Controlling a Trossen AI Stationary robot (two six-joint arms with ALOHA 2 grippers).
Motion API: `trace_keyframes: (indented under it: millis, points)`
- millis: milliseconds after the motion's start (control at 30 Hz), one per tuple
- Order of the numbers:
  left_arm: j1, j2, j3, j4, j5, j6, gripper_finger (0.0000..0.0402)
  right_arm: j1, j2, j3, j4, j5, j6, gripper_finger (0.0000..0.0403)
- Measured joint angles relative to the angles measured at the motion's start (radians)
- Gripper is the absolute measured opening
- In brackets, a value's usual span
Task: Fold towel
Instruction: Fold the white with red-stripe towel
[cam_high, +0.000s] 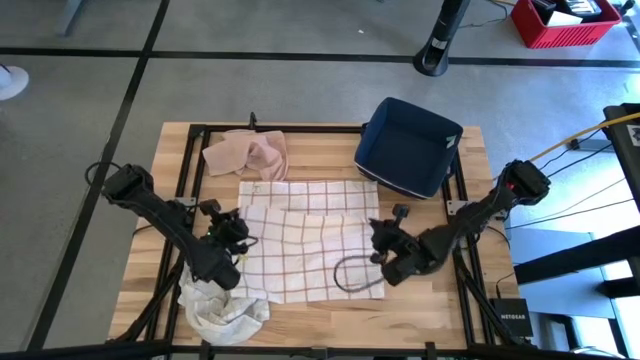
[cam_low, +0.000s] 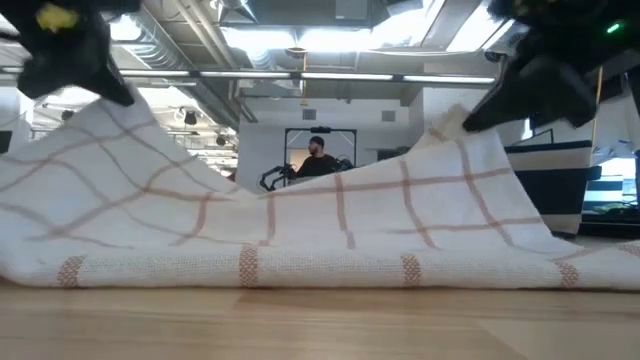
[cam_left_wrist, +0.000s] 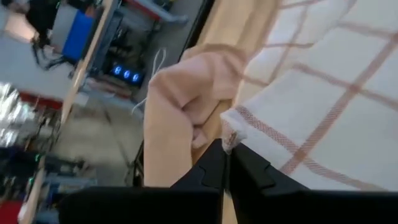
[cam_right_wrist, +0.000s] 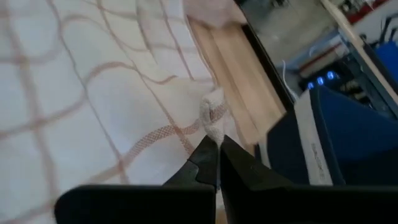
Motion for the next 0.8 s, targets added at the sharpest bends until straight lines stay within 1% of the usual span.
trace_keyframes:
  millis: [100,200,367,633,800]
  points:
    - [0.026,-0.002,-0.043,0.0,-0.006,-0.04,0.0003,-0.064,0.0,0.0,-0.04,-0.044,0.004,0.0007]
    - [0.052,-0.003,-0.096,0.001,-0.005,-0.121,0.0006,-0.122,0.0,0.0,-0.073,-0.087,0.01,0.0007]
    - [0.094,-0.01,-0.17,0.001,-0.012,-0.205,0.0003,-0.202,0.0,0.0,-0.095,-0.105,0.023,0.0007]
    - [0.168,-0.01,-0.247,0.058,-0.09,-0.202,0.001,-0.32,0.0,0.0,-0.092,-0.125,-0.017,0.0007]
    - [0.204,-0.01,-0.297,0.14,-0.1,-0.124,0.0004,-0.368,0.0,0.0,-0.083,-0.144,-0.039,0.0007]
